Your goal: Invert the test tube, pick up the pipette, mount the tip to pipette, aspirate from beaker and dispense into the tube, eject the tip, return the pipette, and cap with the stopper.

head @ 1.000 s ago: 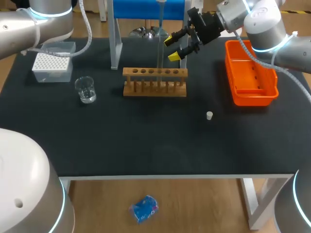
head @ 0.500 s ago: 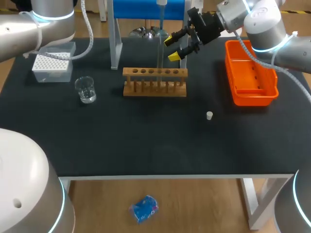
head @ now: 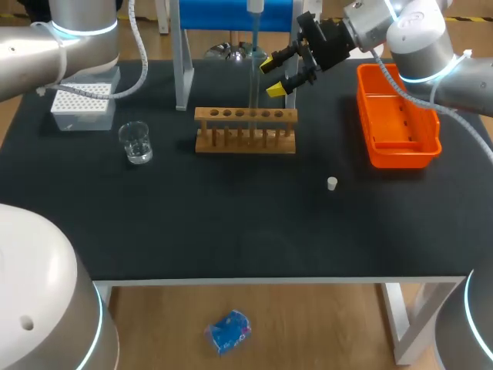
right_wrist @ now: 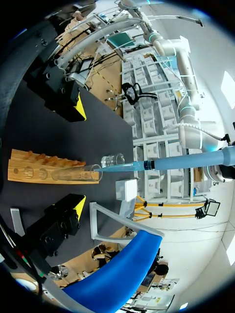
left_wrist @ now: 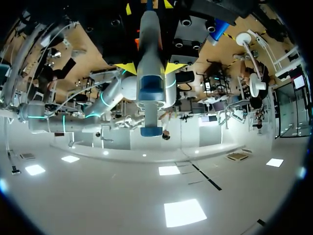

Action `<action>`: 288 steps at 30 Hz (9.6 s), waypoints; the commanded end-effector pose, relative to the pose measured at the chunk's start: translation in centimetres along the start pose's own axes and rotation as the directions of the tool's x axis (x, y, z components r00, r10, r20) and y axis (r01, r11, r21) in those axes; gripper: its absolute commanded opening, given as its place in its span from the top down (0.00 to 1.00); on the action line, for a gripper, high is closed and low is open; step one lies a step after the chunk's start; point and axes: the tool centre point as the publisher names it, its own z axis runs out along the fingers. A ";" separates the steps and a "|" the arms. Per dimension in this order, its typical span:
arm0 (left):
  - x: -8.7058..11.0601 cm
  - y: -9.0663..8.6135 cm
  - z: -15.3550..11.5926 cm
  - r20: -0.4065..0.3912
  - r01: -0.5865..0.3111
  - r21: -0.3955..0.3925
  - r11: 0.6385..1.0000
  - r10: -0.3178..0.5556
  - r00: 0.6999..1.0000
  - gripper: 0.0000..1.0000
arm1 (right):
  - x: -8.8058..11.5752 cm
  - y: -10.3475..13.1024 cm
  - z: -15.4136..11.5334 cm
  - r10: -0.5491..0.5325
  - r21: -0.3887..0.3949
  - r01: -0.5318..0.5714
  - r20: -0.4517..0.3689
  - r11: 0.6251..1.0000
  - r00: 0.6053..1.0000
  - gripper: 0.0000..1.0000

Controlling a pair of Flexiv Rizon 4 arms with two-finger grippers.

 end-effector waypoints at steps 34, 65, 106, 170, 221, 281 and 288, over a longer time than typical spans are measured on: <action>-0.6 1.1 0.7 -0.015 0.040 0.036 0.999 -0.039 0.999 1.00 | 0.1 0.0 0.0 0.000 0.002 0.000 0.001 1.000 1.000 0.00; -1.2 1.5 -1.1 0.051 0.018 0.017 1.000 -0.019 0.999 1.00 | 0.1 0.0 0.0 0.000 0.002 0.000 0.001 1.000 1.000 0.00; -1.7 2.9 -0.1 0.021 0.051 0.014 0.999 -0.052 0.998 1.00 | 0.1 0.0 0.0 0.000 0.002 0.000 0.001 1.000 1.000 0.00; -1.9 6.3 0.3 0.025 0.103 0.039 0.994 -0.104 0.994 1.00 | 0.1 0.0 0.0 0.000 0.002 0.000 0.001 1.000 1.000 0.00; -1.8 6.9 0.3 0.030 0.113 0.037 0.993 -0.114 0.993 1.00 | 0.1 0.1 -0.6 -0.008 0.003 0.008 0.007 1.000 1.000 0.00; -1.8 6.9 0.3 0.030 0.113 0.037 0.993 -0.114 0.993 1.00 | 2.6 19.7 -16.6 -0.238 -0.247 0.253 0.090 0.935 0.967 1.00; -1.8 6.9 0.3 0.030 0.113 0.037 0.993 -0.114 0.993 1.00 | 2.6 19.7 -16.6 -0.238 -0.247 0.253 0.090 0.935 0.967 1.00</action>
